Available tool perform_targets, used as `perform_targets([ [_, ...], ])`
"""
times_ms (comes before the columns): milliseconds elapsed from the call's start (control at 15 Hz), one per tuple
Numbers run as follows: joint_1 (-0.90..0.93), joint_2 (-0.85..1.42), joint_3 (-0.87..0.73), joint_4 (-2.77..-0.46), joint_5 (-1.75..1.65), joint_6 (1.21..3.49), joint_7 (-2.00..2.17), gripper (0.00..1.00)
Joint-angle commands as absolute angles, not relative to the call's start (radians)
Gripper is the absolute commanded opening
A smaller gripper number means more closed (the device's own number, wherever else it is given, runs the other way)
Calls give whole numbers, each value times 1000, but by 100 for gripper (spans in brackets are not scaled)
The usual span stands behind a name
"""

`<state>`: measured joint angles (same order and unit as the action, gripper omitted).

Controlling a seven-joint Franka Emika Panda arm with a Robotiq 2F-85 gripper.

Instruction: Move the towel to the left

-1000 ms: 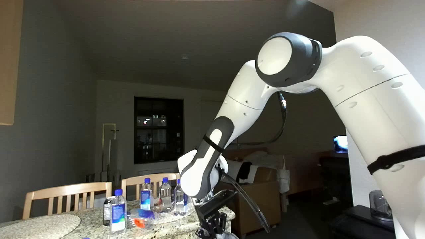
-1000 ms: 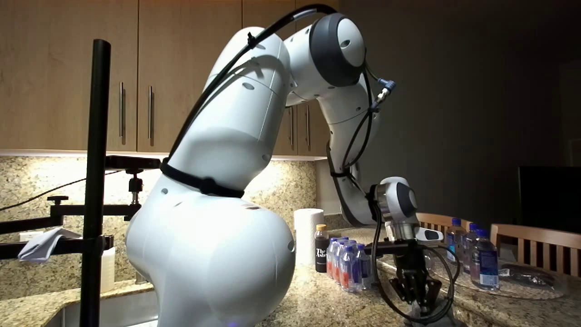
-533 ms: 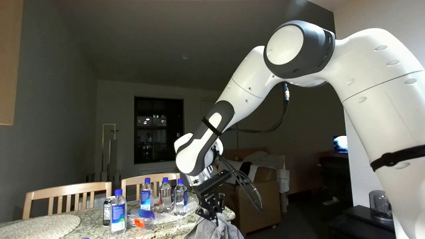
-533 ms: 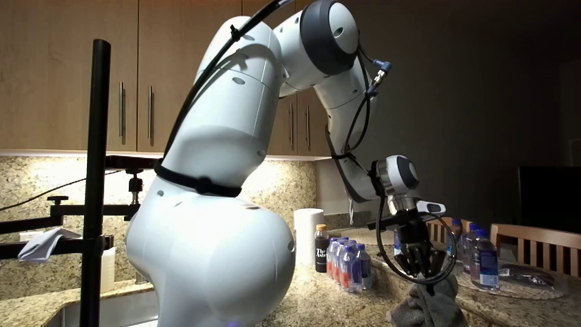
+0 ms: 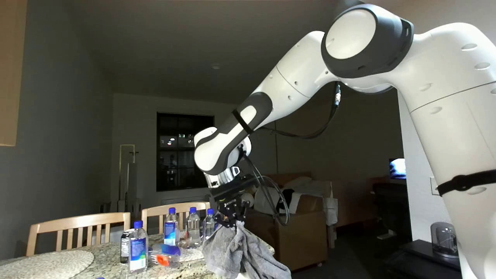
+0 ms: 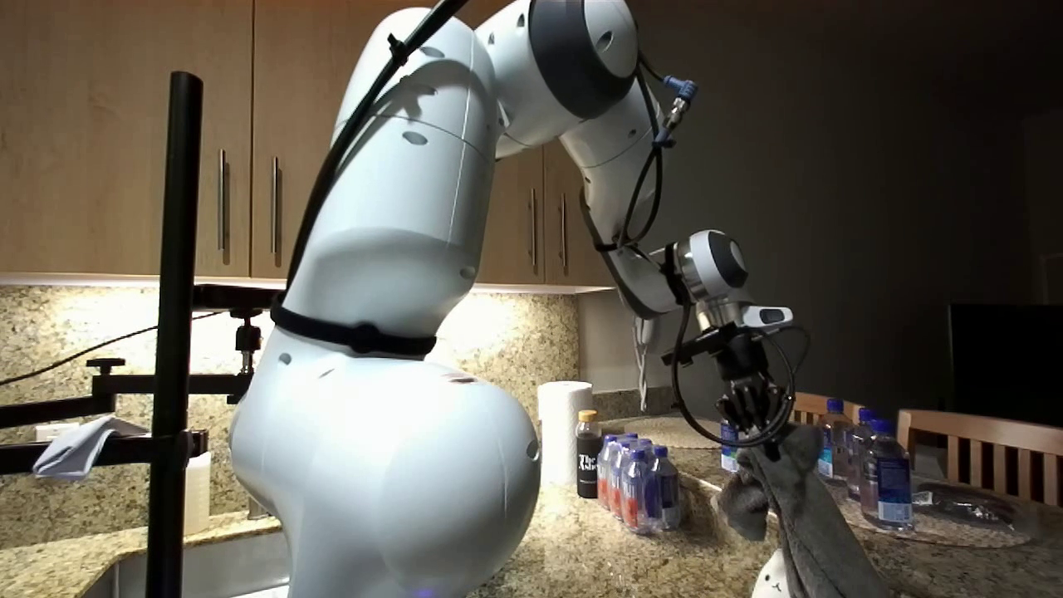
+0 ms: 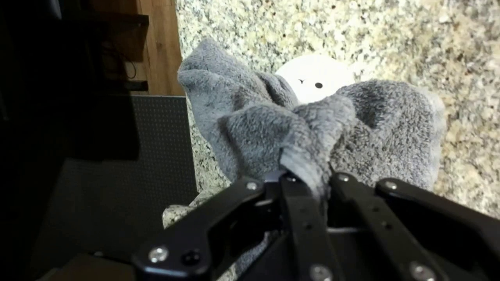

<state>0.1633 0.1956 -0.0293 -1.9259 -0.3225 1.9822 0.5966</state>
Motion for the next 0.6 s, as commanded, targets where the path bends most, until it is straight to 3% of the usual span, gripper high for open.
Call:
perform_targets([
  [0,170,169,-1,-1855,-313,1932,706,10],
  [533,217,211,71,-1677,-307,1926,882,9],
])
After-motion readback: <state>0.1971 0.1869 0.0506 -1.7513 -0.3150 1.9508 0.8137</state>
